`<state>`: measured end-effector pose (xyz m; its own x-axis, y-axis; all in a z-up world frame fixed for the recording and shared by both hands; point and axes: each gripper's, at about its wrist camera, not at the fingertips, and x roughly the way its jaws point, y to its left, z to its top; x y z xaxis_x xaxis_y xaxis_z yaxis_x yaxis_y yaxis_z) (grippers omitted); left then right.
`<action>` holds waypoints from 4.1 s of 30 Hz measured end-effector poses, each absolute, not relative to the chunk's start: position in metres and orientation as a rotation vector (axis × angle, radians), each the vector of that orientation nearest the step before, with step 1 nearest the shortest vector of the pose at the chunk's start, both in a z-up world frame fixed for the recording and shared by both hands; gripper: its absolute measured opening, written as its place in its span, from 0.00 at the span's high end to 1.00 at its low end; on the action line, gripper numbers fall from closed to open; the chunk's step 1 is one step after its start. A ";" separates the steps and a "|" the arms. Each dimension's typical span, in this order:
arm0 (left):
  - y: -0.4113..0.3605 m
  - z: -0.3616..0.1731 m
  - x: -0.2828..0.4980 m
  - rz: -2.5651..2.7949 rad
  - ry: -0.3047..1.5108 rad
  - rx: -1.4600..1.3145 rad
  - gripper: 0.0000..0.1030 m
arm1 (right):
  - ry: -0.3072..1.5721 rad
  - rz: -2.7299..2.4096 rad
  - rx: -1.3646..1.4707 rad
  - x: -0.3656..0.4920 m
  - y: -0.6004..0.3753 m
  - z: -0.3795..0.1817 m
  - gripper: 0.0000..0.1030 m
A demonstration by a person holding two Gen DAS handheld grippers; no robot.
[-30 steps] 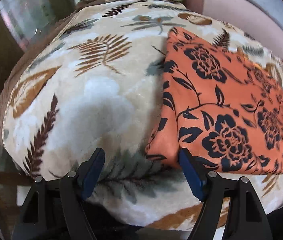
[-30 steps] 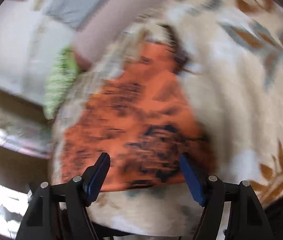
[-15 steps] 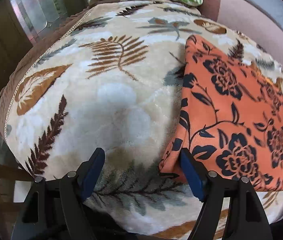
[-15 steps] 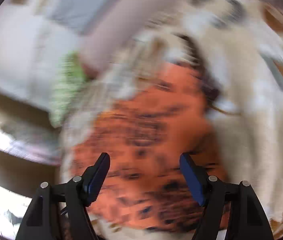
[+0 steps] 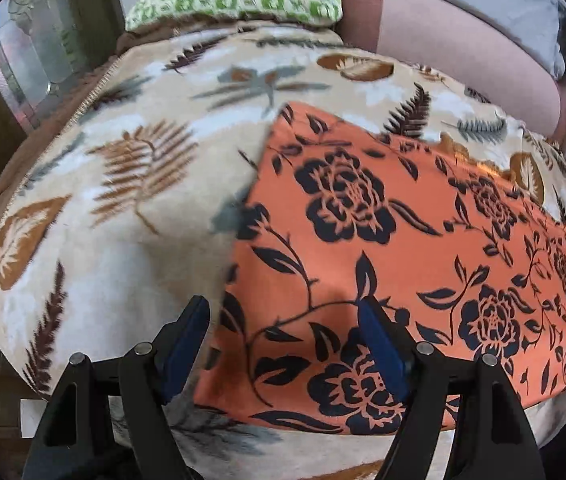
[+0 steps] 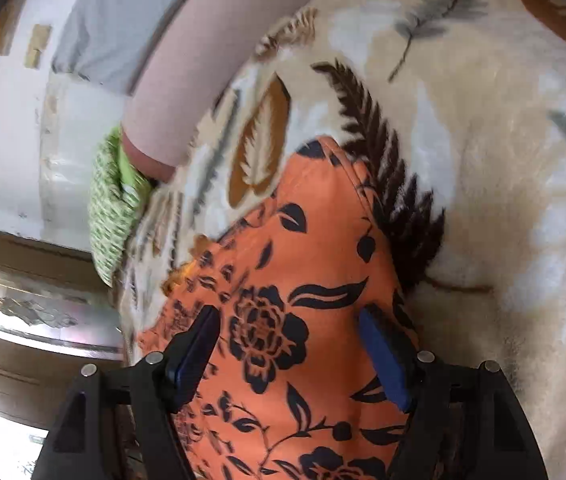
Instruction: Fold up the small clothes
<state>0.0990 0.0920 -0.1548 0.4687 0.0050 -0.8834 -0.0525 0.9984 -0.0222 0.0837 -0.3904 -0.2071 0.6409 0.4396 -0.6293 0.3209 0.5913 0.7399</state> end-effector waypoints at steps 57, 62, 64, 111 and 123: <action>0.060 -0.073 0.031 0.017 0.807 -0.097 0.16 | 0.743 0.084 0.625 -0.066 -0.288 -0.116 0.26; 0.071 -0.078 0.020 0.045 0.824 -0.089 0.16 | 0.807 0.089 0.725 -0.052 -0.291 -0.149 0.26; 0.072 -0.080 0.018 0.043 0.829 -0.091 0.16 | 0.830 0.093 0.714 -0.042 -0.286 -0.156 0.26; 0.059 -0.100 0.025 0.039 0.931 -0.039 0.16 | 0.855 -0.005 0.273 0.026 -0.267 -0.129 0.16; 0.057 -0.089 0.015 0.021 0.904 -0.038 0.16 | 0.845 -0.029 0.238 0.008 -0.265 -0.121 0.16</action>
<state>0.0150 0.0574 -0.0886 0.6182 0.0019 -0.7860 -0.0342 0.9991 -0.0245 0.0079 -0.2649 -0.1206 0.6652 0.0693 -0.7434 0.1194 0.9730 0.1976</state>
